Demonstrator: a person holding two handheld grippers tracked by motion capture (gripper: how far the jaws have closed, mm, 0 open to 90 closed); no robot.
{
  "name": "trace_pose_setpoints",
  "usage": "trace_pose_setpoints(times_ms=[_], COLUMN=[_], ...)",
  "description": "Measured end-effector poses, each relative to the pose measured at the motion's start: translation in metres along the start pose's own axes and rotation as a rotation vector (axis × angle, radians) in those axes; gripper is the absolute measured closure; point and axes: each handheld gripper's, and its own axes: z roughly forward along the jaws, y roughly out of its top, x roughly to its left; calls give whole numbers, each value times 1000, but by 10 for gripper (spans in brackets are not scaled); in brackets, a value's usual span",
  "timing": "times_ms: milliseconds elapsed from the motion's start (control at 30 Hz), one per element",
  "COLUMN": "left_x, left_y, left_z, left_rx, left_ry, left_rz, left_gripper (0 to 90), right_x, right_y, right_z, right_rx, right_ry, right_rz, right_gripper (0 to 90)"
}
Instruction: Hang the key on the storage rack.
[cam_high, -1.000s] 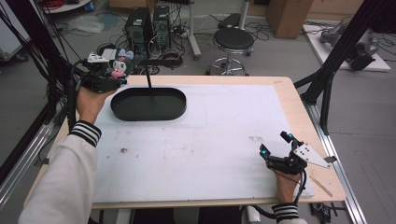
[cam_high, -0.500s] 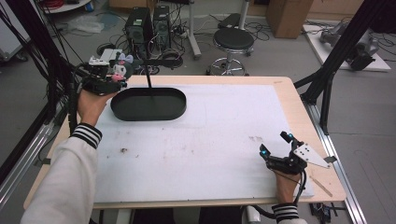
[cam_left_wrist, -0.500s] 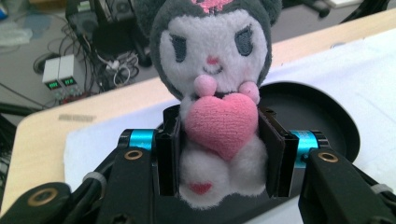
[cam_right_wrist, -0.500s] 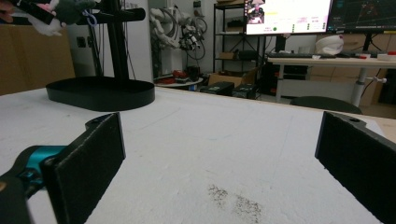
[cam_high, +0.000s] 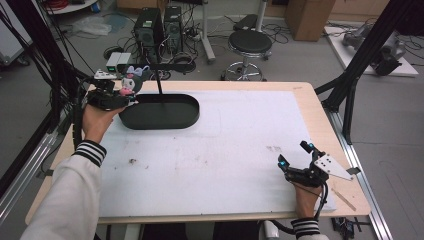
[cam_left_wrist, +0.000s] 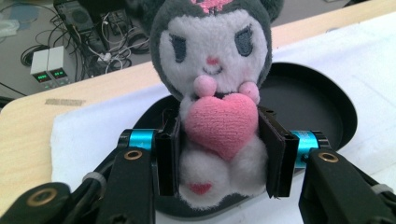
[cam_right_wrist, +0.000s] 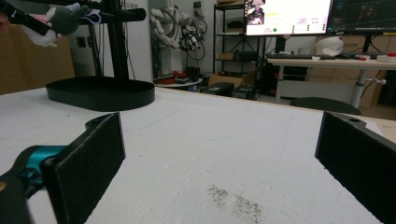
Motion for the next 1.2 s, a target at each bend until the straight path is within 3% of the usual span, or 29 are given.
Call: trace_pose_setpoints(times_ms=[200,567,833,1000,1100,1200], left_x=[2,-3,-4,-4,-4,0], left_y=[-8,-14,-16,-17,-19,-21], left_z=[5,20,27,32,32,30], left_rx=[28,70,84,79,56,2], left_ry=[13,22,12,3,29,-11], left_rz=[-2,30,14,-3,42,-7], left_gripper=[562,562,562,557,527,478], right_x=[0,0,0,0,0,-1], right_y=[0,0,0,0,0,0], right_z=[0,0,0,0,0,0], right_rx=[0,2,3,2,3,3], right_ry=[0,0,1,1,1,2], right_rz=[0,0,2,2,4,5], right_gripper=[5,5,6,6,6,5])
